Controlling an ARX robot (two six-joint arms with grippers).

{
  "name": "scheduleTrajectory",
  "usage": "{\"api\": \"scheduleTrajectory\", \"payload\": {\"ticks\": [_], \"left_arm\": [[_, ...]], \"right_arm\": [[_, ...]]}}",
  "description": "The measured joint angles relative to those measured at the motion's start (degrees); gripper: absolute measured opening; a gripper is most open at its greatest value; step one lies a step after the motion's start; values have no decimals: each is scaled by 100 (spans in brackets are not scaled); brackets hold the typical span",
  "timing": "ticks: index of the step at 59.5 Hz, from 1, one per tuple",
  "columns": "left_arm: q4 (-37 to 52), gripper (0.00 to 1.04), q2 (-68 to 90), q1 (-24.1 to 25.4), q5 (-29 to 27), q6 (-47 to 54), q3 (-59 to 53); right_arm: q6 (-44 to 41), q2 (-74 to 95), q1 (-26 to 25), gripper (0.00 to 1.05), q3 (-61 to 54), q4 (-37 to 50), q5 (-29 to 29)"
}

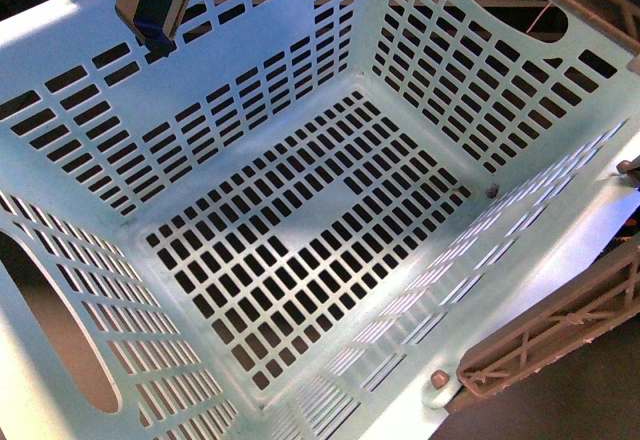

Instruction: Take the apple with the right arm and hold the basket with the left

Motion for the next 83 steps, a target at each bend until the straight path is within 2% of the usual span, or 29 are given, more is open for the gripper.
{"api": "scheduleTrajectory", "payload": {"ticks": [4,7,13,27,41,53,58,68,83], "left_arm": [[0,17,0,0,2,2,0],[0,17,0,0,0,2,0],[0,17,0,0,-2,2,0],[0,17,0,0,0,2,0],[0,17,0,0,2,2,0],[0,17,0,0,2,2,0],[0,17,0,0,2,2,0],[0,17,0,0,0,2,0],[0,17,0,0,4,0,0]], "right_arm": [[44,76,-17,95,20,-15,-2],[90,92,-42,87,-2,-2,-26],[118,48,-107,81,-98,105,-118],[116,-1154,-426,80,-1043,610,-553],[461,-3971,-376,80,-1757,450,-1394],[1209,-5626,216,80,-1768,142,-1714],[1484,-6008,726,80,-1768,116,-1696],[1810,-5967,1908,80,-1779,138,-1606],[1956,-5635,2761,80,-2011,245,-1432]]}}
